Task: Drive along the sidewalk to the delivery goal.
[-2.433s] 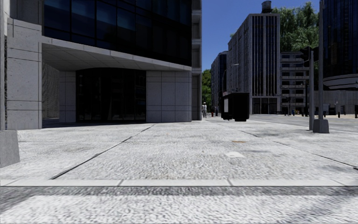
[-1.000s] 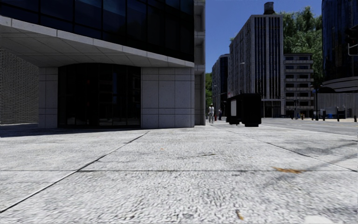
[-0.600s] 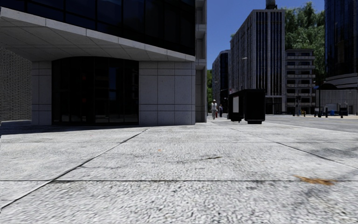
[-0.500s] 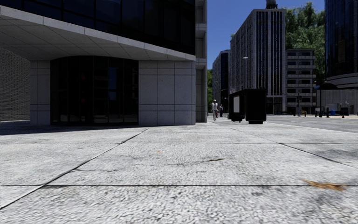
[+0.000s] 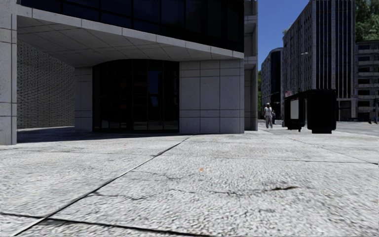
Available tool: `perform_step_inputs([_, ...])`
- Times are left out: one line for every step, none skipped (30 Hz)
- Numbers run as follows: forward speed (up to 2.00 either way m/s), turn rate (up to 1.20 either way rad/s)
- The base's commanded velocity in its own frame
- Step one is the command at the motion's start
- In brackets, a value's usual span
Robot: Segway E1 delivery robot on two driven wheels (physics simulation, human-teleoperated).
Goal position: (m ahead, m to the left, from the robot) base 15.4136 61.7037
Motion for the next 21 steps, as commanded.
perform_step_inputs([1.32, 0.59])
perform_step_inputs([1.32, 0.59])
perform_step_inputs([1.32, 0.59])
perform_step_inputs([1.32, 0.59])
perform_step_inputs([1.32, 0.59])
perform_step_inputs([1.32, 0.59])
perform_step_inputs([1.32, 0.59])
perform_step_inputs([1.32, 0.59])
perform_step_inputs([1.32, 0.59])
perform_step_inputs([1.32, 0.59])
perform_step_inputs([1.32, 0.59])
perform_step_inputs([1.32, 0.59])
perform_step_inputs([1.32, 0.59])
perform_step_inputs([1.32, 0.59])
perform_step_inputs([1.32, 0.59])
perform_step_inputs([1.32, 0.59])
perform_step_inputs([1.32, 0.6])
perform_step_inputs([1.32, 0.6])
perform_step_inputs([1.32, 0.6])
perform_step_inputs([1.32, 0.6])
perform_step_inputs([1.32, 0.6])
